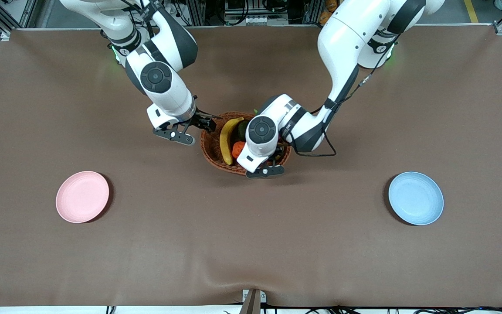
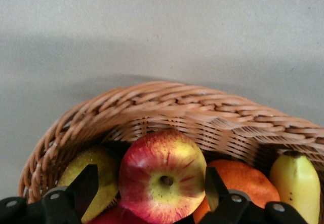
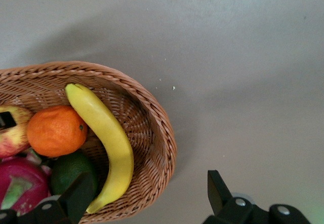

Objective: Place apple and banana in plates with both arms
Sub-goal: 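Lower the left gripper onto the red apple while the right gripper approaches the banana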

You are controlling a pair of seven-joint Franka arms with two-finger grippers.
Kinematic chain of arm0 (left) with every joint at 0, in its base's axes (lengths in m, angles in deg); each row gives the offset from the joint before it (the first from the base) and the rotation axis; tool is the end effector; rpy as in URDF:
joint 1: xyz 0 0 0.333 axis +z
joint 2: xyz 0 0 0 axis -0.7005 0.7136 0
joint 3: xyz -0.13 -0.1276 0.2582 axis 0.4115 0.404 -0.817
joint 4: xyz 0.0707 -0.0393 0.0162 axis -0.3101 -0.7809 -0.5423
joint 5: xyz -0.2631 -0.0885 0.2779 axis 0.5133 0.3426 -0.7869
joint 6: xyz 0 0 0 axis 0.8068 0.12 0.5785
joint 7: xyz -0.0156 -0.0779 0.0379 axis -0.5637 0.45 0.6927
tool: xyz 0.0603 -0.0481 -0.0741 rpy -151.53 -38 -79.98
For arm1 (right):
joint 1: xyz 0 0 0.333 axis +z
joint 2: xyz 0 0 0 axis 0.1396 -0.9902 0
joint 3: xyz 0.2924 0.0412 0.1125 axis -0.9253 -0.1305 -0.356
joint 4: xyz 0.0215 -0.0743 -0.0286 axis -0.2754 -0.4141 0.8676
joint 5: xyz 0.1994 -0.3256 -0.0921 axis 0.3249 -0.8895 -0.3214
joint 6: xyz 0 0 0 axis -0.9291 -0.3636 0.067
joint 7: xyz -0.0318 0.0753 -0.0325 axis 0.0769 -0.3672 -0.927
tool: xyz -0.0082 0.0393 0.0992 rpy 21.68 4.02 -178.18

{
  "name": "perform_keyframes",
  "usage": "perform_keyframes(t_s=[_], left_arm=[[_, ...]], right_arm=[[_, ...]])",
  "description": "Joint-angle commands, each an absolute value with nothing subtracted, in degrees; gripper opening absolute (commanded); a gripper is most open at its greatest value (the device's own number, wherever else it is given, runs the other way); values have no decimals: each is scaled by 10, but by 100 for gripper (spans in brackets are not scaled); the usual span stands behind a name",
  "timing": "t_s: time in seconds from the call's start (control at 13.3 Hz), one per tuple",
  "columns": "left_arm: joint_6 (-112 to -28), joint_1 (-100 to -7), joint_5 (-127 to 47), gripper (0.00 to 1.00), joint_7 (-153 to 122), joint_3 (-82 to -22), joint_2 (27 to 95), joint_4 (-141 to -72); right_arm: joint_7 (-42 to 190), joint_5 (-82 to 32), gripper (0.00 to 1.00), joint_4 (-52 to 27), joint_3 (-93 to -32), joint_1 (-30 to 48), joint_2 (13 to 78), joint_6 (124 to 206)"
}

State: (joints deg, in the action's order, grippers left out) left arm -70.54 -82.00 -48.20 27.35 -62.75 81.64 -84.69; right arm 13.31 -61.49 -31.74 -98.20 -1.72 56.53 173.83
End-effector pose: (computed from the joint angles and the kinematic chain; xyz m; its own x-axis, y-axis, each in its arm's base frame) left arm 0.5274 -0.4991 0.2315 0.9821 0.1170 -0.1480 0.1161 -0.9931 -0.0144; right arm 0.4644 0.3338 0.3386 0.9292 -0.3409 -0.1425 -0.3451 -0.9386 -0.0049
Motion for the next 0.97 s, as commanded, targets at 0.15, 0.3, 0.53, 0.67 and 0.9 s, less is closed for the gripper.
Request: perform_keyframes(t_s=[0.15, 0.3, 0.53, 0.67, 0.9], left_arm=[[-691, -821, -489, 88, 274, -627, 816, -843], [-691, -823, -486, 86, 275, -627, 818, -843], [-692, -824, -487, 79, 274, -627, 821, -844], [-692, -824, -488, 79, 272, -627, 826, -844], [-695, -829, -487, 78, 273, -627, 831, -844]], right_arm=[[108, -621, 100, -324, -985, -35, 531, 1776], [110, -621, 100, -322, -985, -40, 522, 1780], [109, -623, 100, -317, -985, -18, 502, 1796], [110, -624, 100, -318, -985, 14, 501, 1797], [110, -624, 100, -325, -996, 23, 507, 1810]])
